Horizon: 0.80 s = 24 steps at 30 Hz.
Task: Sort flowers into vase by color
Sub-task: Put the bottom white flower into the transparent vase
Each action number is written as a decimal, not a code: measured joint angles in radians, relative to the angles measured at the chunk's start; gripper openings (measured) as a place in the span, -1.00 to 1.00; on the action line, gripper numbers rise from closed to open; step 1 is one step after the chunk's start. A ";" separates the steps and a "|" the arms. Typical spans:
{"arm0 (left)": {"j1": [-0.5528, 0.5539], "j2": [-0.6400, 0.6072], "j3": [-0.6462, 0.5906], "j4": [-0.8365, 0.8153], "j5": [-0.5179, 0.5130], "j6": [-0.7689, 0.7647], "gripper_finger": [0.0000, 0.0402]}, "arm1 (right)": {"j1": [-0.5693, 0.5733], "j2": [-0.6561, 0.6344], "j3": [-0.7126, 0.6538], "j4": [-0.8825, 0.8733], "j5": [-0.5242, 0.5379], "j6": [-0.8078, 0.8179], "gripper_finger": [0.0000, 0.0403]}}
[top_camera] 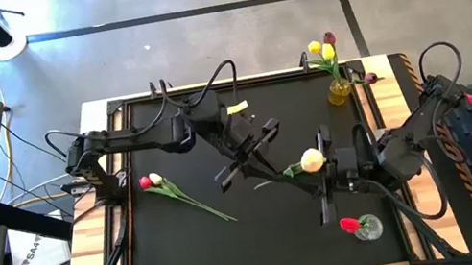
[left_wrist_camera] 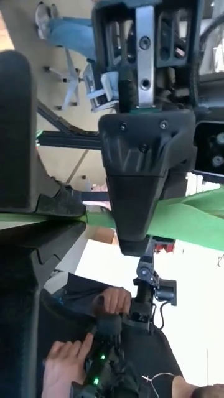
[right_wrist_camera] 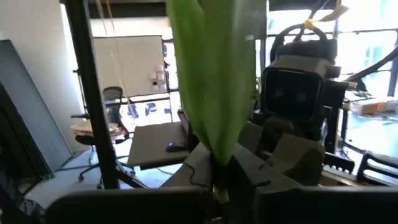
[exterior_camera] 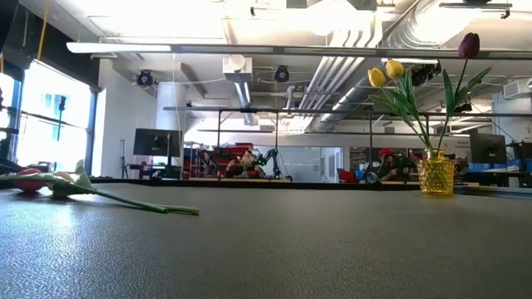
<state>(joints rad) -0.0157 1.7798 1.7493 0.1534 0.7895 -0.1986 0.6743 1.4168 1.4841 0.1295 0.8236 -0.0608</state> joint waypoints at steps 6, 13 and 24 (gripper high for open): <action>-0.001 0.000 0.000 -0.067 -0.004 0.001 -0.91 | 0.040 -0.025 0.000 -0.101 0.081 0.063 -0.97; -0.004 0.000 0.000 -0.184 -0.074 0.001 -0.76 | 0.132 -0.105 0.000 -0.338 0.254 0.184 -0.99; -0.012 0.000 -0.001 -0.345 -0.215 0.070 -0.69 | 0.282 -0.228 0.000 -0.909 0.377 0.662 -1.00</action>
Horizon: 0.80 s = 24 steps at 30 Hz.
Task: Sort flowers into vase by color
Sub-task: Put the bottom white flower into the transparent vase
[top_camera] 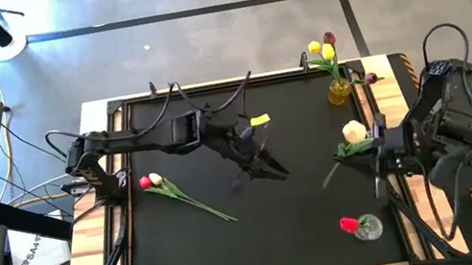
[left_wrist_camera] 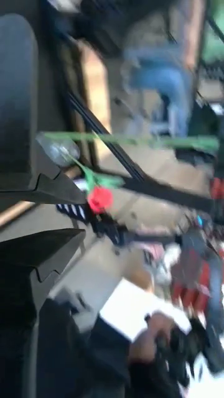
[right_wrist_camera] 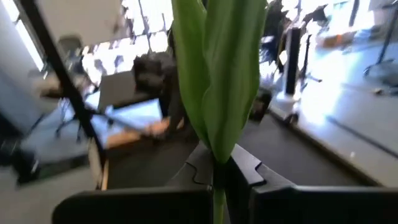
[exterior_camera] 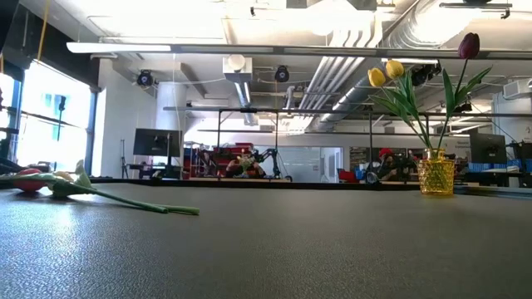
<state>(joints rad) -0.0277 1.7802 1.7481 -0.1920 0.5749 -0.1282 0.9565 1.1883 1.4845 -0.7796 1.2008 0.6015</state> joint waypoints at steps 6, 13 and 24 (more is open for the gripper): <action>0.001 0.000 0.000 -0.132 -0.198 -0.020 -0.69 | 0.040 -0.011 0.000 -0.319 -0.203 0.303 -1.00; 0.000 0.001 0.000 -0.201 -0.324 -0.025 -0.69 | 0.126 -0.011 0.000 -0.450 -0.360 0.405 -1.00; 0.000 0.001 0.000 -0.199 -0.438 -0.073 -0.69 | 0.545 0.002 0.000 -0.768 -0.066 0.858 -1.00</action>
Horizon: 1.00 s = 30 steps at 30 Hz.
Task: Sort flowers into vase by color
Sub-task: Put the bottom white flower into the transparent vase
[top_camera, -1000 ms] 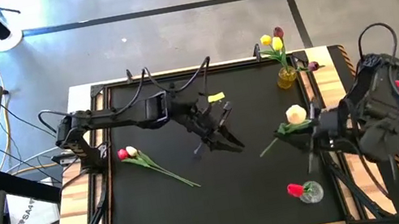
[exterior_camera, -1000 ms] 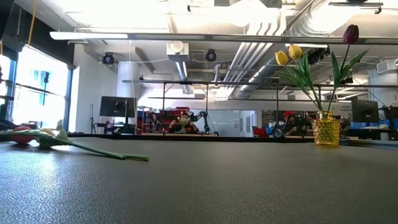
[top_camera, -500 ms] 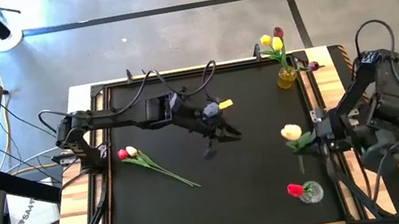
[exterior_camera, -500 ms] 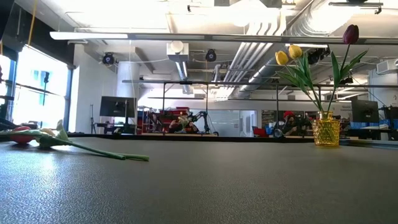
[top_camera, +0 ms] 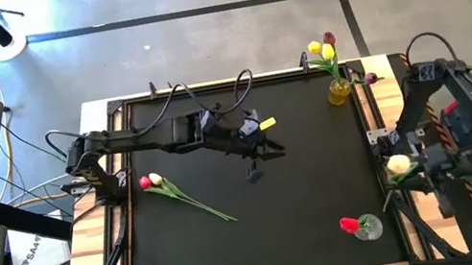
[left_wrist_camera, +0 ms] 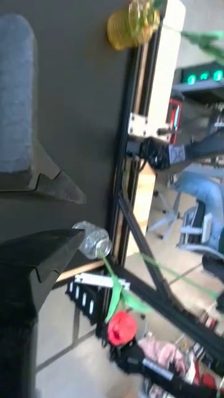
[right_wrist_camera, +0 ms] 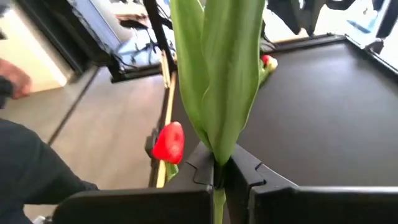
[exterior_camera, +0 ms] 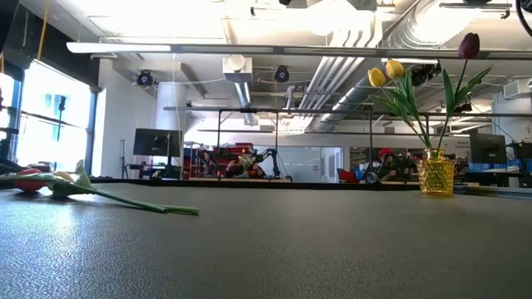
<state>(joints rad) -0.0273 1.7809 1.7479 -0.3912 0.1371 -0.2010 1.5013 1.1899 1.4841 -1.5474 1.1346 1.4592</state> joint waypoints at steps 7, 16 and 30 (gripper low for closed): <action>0.001 0.000 0.000 0.001 -0.103 -0.034 -0.69 | 0.080 0.013 -0.127 0.003 0.041 0.157 -1.00; 0.001 0.000 0.000 0.056 -0.197 -0.085 -0.69 | 0.152 0.013 -0.335 0.073 0.124 0.378 -1.00; 0.003 0.023 0.000 0.138 -0.251 -0.097 -0.69 | 0.156 0.013 -0.440 0.140 0.178 0.365 -1.00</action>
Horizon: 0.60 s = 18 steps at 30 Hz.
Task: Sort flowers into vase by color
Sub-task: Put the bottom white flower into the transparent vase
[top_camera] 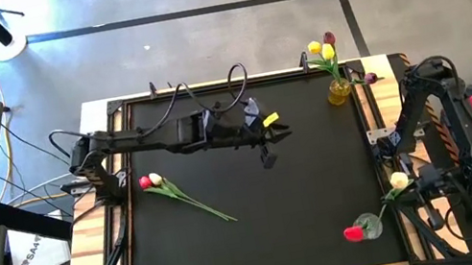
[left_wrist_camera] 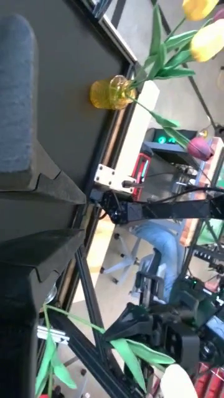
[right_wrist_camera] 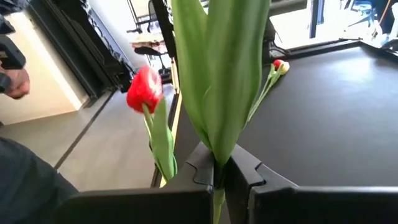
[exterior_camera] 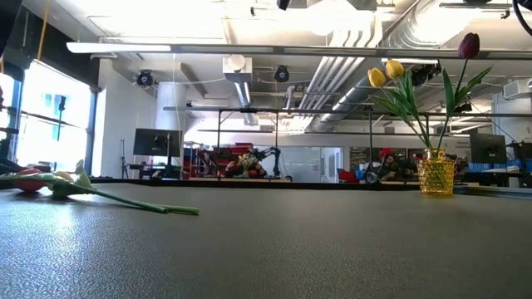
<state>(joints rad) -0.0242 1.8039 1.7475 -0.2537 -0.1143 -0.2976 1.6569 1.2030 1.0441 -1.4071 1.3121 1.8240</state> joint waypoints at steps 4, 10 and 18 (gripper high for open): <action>0.000 0.013 0.001 0.017 0.000 -0.014 -0.69 | 0.000 0.000 0.000 -0.008 -0.026 -0.001 -1.00; -0.003 0.032 -0.001 0.013 0.003 -0.021 -0.69 | 0.000 -0.026 0.002 0.035 0.020 0.000 -1.00; -0.003 0.056 0.000 0.018 0.027 -0.041 -0.69 | 0.000 -0.069 0.002 0.094 0.018 -0.088 -1.00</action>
<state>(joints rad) -0.0273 1.8597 1.7477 -0.2354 -0.0868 -0.3387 1.6569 1.1341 1.0459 -1.3133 1.3301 1.7361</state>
